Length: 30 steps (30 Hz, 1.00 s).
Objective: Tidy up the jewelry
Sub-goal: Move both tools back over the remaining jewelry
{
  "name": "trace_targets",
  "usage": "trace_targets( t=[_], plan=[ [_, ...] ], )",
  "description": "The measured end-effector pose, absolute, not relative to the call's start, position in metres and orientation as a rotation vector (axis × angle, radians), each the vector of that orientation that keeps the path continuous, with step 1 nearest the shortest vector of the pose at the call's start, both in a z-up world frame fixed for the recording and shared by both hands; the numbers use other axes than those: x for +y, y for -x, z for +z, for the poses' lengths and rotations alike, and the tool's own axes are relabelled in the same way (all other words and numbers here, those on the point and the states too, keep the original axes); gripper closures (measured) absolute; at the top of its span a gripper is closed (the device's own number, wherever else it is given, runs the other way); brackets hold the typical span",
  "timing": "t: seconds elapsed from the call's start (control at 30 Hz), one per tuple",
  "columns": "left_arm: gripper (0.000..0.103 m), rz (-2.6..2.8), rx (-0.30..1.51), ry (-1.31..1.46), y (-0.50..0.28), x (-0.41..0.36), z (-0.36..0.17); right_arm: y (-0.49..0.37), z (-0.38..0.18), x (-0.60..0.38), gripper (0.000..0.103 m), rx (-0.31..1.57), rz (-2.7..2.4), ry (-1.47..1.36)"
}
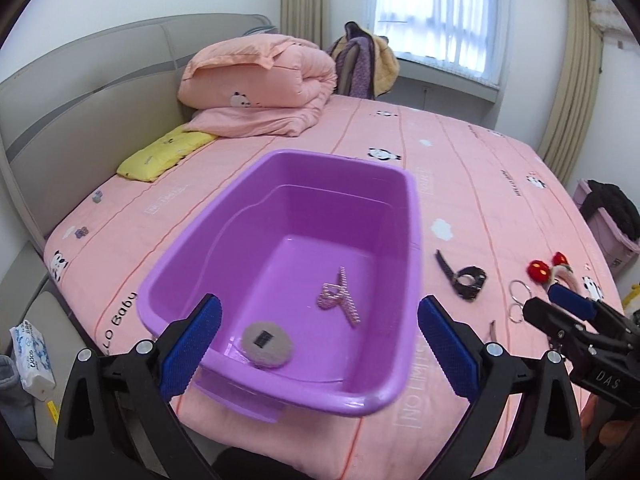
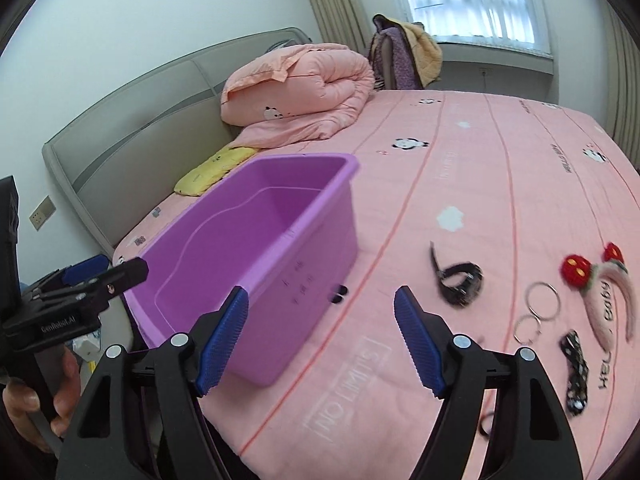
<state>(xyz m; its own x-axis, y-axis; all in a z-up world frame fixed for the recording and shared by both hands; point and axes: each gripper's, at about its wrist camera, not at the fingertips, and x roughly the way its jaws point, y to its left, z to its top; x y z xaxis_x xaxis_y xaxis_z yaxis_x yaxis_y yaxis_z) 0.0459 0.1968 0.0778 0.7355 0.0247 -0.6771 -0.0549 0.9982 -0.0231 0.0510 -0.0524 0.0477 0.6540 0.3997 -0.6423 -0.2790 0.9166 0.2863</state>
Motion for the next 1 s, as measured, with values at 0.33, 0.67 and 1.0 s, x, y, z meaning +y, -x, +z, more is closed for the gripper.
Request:
trace_targets(
  t=[0.33,0.67,1.0],
  plan=[
    [0.006,-0.074,0.790,0.066,-0.022,0.127,0.064,0.004,0.031,-0.148,0.031,0.788,0.205,-0.221],
    [0.006,-0.151,0.898,0.060,-0.009,0.053,0.016,0.055,0.010,-0.244,0.031,0.795,0.007,-0.263],
    [0.006,-0.169,0.969,0.024,-0.016,0.001,-0.021,0.092,-0.015,-0.324,0.031,0.786,-0.163,-0.305]
  ],
)
